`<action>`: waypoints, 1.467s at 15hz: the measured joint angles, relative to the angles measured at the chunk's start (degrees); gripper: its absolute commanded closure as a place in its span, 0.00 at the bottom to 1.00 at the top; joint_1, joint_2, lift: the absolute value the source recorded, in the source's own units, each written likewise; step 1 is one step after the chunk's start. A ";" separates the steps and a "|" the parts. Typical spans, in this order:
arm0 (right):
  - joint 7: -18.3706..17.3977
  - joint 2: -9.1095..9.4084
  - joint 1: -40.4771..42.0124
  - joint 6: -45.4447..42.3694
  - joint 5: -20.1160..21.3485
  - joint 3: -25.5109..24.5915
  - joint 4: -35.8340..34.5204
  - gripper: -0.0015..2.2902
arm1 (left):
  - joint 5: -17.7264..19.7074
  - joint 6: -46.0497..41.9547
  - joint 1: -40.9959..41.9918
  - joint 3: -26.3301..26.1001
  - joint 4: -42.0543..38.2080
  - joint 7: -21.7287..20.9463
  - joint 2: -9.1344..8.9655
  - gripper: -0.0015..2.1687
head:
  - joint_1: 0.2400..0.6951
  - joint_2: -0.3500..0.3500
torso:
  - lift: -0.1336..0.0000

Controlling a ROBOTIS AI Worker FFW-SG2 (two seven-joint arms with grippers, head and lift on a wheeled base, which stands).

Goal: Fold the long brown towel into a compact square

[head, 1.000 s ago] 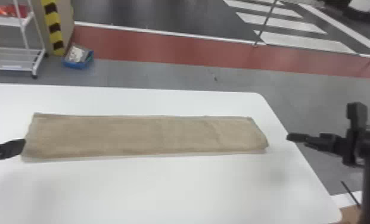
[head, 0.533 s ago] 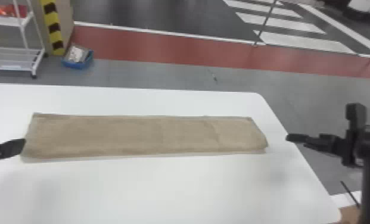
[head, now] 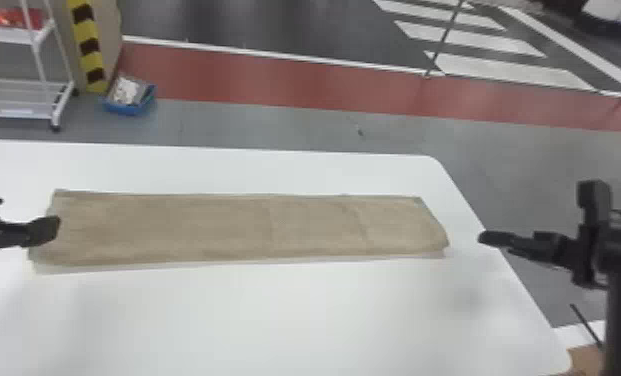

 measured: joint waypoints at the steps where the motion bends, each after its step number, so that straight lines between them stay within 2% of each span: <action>1: 0.05 -0.02 0.32 -0.13 0.00 -0.26 -0.10 0.02 | 0.74 1.77 -0.84 -0.51 1.13 1.25 -0.24 0.10 | 1.00 0.09 | 0.07; 6: 0.13 -0.23 1.16 -0.76 0.00 -0.94 -0.30 0.02 | 5.14 7.73 -7.37 -1.10 10.09 5.56 -1.48 0.10 | 1.00 0.07 | 0.07; 15: 0.04 -0.54 1.50 -2.53 0.02 -1.07 0.08 0.02 | 6.70 12.00 -16.71 -1.67 23.77 10.26 -2.14 0.13 | 1.00 0.07 | 0.07; 16: 0.04 -0.62 1.50 -2.71 0.05 -1.08 0.21 0.02 | 6.71 12.21 -17.13 -1.50 24.33 10.49 -2.02 0.16 | 1.00 0.07 | 0.07; 18: -0.03 -0.66 1.48 -3.07 0.06 -1.05 0.44 0.02 | 6.66 12.63 -17.50 -1.35 24.83 10.65 -1.77 0.35 | 1.00 0.08 | 0.07; 19: -0.05 -0.67 1.46 -3.34 0.07 -0.99 0.62 0.02 | 6.64 12.73 -17.53 -1.32 24.89 10.62 -1.67 0.40 | 1.00 0.08 | 0.07; 22: -0.14 -0.66 1.36 -4.31 0.09 -0.83 1.43 0.02 | 6.65 13.40 -17.57 -1.05 25.07 10.06 -1.46 0.40 | 1.00 0.08 | 0.07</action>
